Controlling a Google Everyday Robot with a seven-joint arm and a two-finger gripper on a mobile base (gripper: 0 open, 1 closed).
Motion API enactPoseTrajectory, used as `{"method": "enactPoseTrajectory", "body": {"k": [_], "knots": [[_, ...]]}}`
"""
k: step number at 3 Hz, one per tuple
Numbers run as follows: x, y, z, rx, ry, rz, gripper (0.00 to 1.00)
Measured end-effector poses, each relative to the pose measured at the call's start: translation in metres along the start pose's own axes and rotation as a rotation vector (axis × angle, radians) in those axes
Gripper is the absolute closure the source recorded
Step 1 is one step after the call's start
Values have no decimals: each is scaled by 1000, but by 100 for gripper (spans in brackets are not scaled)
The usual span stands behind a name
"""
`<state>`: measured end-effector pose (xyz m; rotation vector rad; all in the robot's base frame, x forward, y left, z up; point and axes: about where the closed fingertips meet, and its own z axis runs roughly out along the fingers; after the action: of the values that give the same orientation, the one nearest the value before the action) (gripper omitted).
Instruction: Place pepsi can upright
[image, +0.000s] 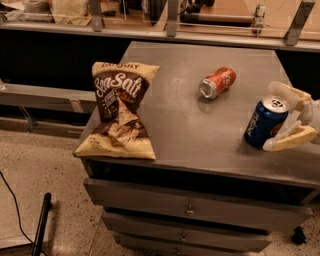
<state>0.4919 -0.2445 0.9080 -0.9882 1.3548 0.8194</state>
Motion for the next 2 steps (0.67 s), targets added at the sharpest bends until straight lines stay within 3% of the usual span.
{"method": "enactPoseTrajectory", "body": {"k": [2], "knots": [[-18,-2,-17,37,73,-74,0]]}}
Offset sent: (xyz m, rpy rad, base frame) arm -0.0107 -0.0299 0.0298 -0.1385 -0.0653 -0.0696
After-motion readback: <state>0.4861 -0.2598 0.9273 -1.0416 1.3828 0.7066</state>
